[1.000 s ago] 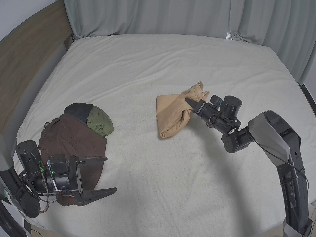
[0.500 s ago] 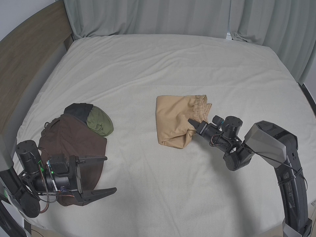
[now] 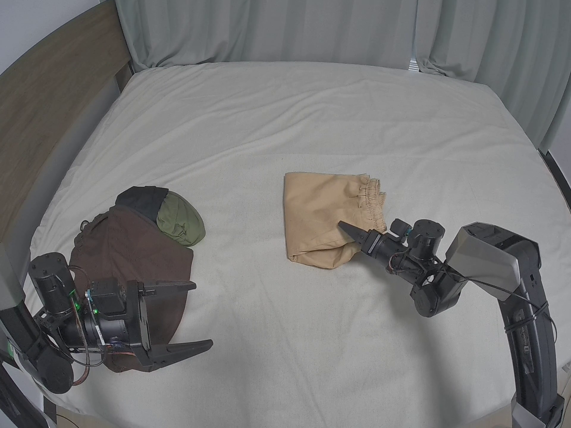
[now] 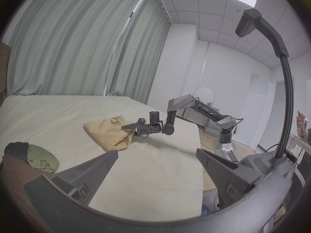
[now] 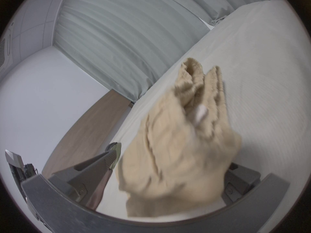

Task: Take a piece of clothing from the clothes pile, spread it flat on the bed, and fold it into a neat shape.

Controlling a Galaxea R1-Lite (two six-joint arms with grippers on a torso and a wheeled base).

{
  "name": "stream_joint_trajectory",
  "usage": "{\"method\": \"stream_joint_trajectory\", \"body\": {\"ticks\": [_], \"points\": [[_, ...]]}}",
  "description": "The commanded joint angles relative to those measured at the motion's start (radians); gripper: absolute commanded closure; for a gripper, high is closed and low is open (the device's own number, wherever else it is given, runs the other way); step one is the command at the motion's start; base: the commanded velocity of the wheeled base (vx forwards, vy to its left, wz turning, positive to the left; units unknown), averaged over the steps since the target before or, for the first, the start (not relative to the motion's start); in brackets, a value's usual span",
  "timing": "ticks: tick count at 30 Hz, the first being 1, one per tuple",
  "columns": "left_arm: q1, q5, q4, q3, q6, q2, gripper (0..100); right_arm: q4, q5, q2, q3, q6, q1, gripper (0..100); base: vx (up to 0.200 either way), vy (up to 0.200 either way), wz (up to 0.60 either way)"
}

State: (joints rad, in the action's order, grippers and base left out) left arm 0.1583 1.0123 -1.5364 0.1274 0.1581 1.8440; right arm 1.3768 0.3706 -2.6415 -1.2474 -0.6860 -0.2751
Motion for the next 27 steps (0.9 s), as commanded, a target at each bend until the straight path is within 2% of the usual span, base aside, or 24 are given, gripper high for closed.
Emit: {"method": "stream_joint_trajectory", "body": {"ticks": [1,3,5,8,14,17,20,22,27], "points": [[0.001,0.0,-0.001,0.001,0.0,0.0,0,0.033,0.001,0.04,0.143,0.06,-0.004,0,0.0,0.0,0.0],[0.0,0.0,-0.002,0.003,0.0,0.0,0,0.064,0.002,0.077,0.273,0.109,-0.016,0,0.0,0.0,0.0],[0.001,0.0,-0.002,0.004,0.0,0.0,0,0.074,0.002,0.086,0.301,0.114,-0.024,0,0.0,0.0,0.0],[-0.002,0.0,-0.002,0.004,0.0,0.0,0,0.131,0.002,0.143,0.441,0.118,-0.095,0,0.0,0.0,0.0],[-0.003,0.0,-0.002,0.004,0.0,0.001,0,0.162,0.01,0.262,0.525,0.109,-0.188,0,0.0,0.0,0.0],[0.0,0.0,-0.001,0.006,0.0,0.004,0,0.16,0.025,0.322,0.522,0.098,-0.211,0,0.0,0.0,0.0],[0.001,0.0,-0.001,0.006,0.0,0.003,0,0.16,0.065,0.359,0.485,0.057,-0.202,0,0.0,0.0,0.0],[0.0,0.0,-0.002,0.006,0.0,0.003,0,0.16,0.068,0.36,0.459,0.043,-0.197,0,0.0,0.0,0.0],[0.001,0.0,-0.001,0.006,0.0,0.009,0,0.15,0.068,0.313,0.281,0.032,-0.121,0,0.0,0.0,0.0]]}}
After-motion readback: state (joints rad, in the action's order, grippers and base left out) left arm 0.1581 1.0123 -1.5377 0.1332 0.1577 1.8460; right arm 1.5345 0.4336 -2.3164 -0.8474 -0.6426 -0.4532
